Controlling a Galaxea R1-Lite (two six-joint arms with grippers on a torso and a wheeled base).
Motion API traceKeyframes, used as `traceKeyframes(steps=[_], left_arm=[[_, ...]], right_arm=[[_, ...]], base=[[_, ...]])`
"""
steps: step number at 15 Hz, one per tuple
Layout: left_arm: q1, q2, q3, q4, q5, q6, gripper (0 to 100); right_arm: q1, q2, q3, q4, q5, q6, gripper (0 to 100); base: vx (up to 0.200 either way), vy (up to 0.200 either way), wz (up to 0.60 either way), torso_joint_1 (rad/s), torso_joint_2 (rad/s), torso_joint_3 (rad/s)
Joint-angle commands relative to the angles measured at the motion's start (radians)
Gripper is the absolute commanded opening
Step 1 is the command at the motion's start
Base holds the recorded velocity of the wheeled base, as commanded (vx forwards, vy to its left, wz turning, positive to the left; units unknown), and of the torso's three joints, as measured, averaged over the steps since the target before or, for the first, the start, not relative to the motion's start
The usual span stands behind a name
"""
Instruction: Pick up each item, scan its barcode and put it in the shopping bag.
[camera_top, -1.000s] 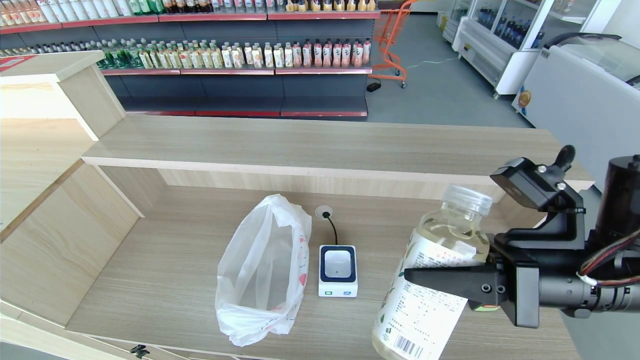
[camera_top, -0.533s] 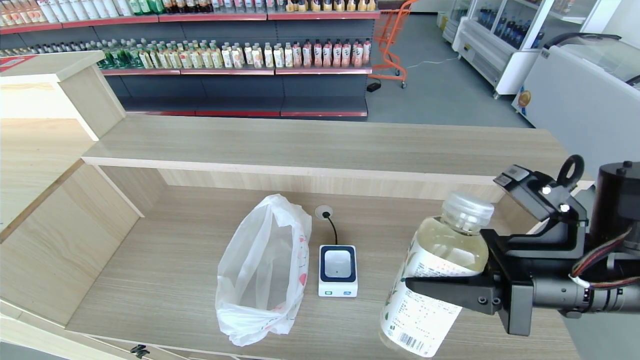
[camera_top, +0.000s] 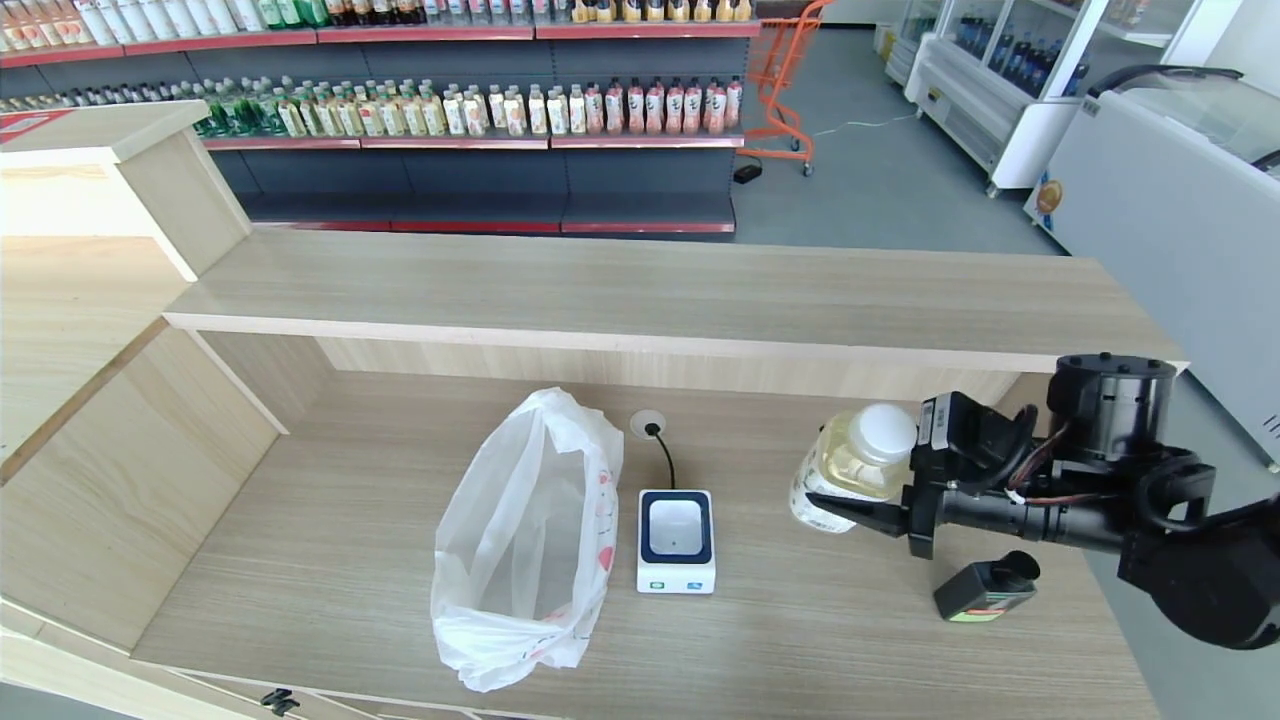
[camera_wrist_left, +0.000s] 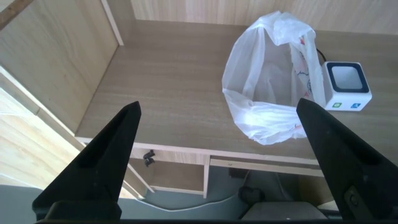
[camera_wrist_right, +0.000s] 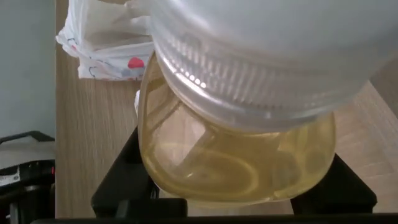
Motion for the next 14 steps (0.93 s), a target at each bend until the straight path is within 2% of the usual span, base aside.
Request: traceKeyframes(steps=[1, 4, 6, 8, 14], left_arm=[[0.0, 0.0, 0.0, 0.0, 0.0, 0.0, 100], [0.0, 0.0, 0.0, 0.0, 0.0, 0.0, 100], [0.0, 0.0, 0.0, 0.0, 0.0, 0.0, 100], [0.0, 0.0, 0.0, 0.002, 0.0, 0.0, 100], [0.0, 0.0, 0.0, 0.0, 0.0, 0.0, 100]], right_arm=[[0.007, 0.265, -0.01, -0.192, 0.089, -0.094, 0], [0.006, 0.409, -0.043, -0.398, 0.14, -0.099, 0], [0.01, 0.486, -0.078, -0.487, 0.181, -0.1, 0], [0.044, 0.576, -0.112, -0.597, 0.209, -0.1, 0], [0.083, 0.687, -0.245, -0.608, 0.289, -0.093, 0]], base=[[0.0, 0.0, 0.0, 0.0, 0.0, 0.0], [0.0, 0.0, 0.0, 0.0, 0.0, 0.0], [0.0, 0.0, 0.0, 0.0, 0.0, 0.0], [0.0, 0.0, 0.0, 0.0, 0.0, 0.0], [0.0, 0.0, 0.0, 0.0, 0.0, 0.0]])
